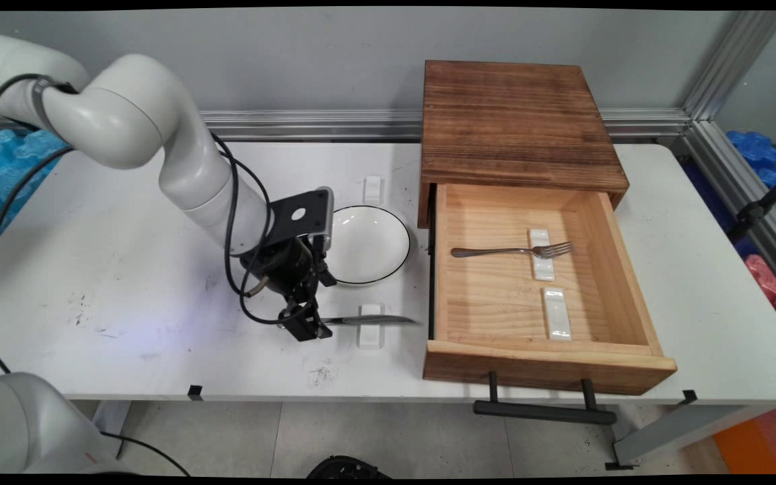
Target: Pick up the knife from the right of the white plate
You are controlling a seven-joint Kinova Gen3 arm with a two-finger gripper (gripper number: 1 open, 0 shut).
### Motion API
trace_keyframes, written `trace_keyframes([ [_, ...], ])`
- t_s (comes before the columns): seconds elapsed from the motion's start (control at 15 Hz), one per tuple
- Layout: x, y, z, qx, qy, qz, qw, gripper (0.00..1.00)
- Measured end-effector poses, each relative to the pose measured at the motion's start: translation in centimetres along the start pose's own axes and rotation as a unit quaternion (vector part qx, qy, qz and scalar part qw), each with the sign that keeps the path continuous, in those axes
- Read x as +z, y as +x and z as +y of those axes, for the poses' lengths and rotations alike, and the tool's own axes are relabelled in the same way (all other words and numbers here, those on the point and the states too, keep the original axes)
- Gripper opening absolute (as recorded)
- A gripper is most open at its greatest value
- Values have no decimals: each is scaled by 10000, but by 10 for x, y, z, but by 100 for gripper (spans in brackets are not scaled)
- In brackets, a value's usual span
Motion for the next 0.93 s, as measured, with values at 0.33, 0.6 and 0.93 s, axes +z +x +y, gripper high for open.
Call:
trace_keyframes([
  [0.33, 12, 0, -4, 94, -20, -23, 10000, 100],
  [0.6, 18, -1, -6, 171, -34, -44, 9998, 100],
  [0.93, 24, -1, -6, 240, -100, -41, 9997, 0],
])
